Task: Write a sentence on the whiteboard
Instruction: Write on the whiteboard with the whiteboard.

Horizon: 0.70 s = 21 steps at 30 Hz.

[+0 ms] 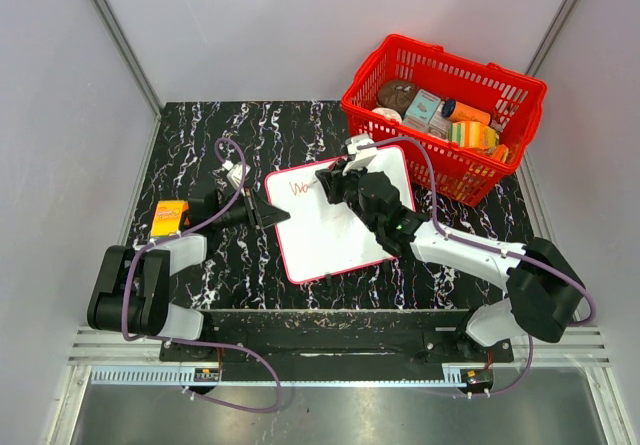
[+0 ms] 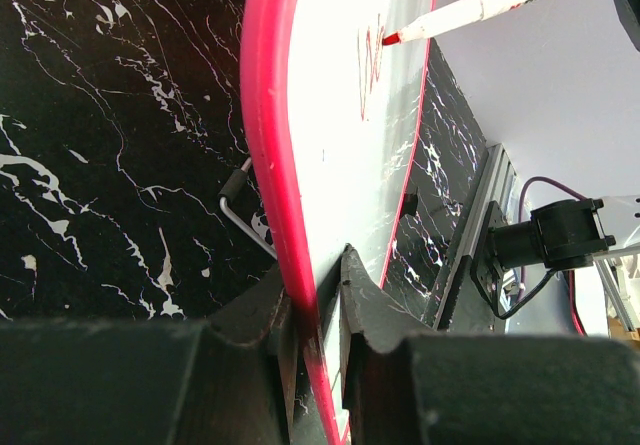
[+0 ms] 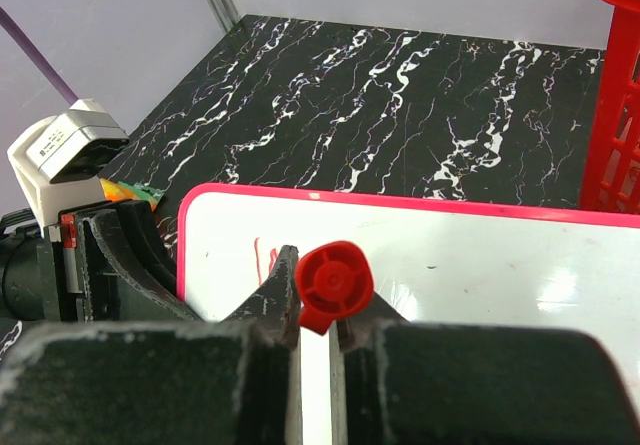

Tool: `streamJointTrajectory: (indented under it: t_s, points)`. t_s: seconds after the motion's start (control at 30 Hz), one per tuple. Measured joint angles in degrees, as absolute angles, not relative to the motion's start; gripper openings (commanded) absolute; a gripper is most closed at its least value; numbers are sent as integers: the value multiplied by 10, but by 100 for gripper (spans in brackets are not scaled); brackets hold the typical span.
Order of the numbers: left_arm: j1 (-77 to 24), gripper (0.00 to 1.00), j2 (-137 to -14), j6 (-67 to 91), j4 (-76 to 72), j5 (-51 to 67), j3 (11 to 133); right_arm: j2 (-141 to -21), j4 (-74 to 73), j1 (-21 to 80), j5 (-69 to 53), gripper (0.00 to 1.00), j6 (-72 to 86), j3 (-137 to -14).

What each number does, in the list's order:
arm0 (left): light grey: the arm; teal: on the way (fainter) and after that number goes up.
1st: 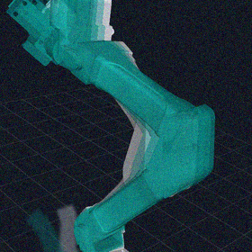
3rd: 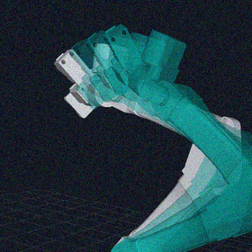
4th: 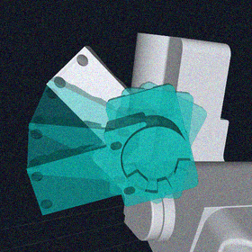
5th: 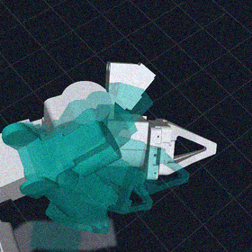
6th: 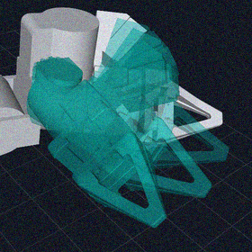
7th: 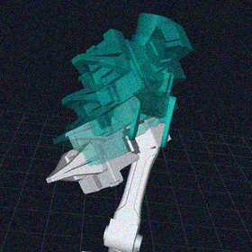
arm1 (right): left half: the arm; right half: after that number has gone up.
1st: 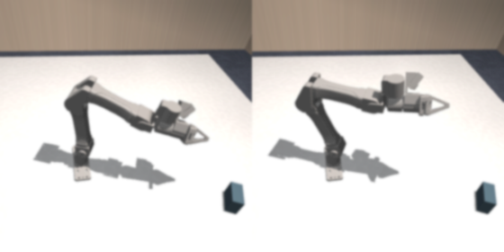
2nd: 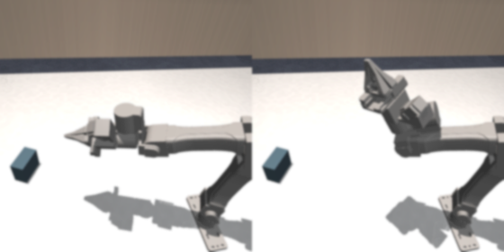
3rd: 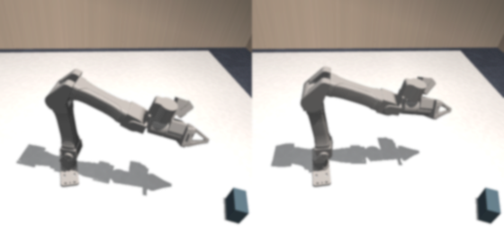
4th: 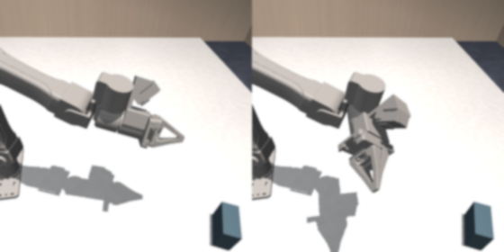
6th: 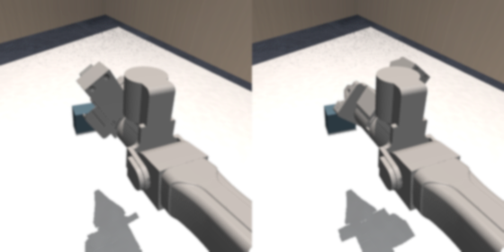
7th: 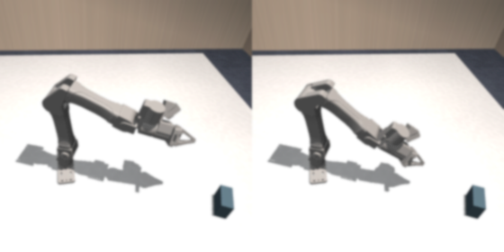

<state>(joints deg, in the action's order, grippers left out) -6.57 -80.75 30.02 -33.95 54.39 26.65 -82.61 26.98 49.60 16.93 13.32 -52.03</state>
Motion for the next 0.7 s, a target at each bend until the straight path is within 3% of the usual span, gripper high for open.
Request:
streamJointTrajectory:
  t_s: [0.7]
  points:
    - [-66,0,-808,300,-339,544,267,-808,255,496,170,0,133,-504]
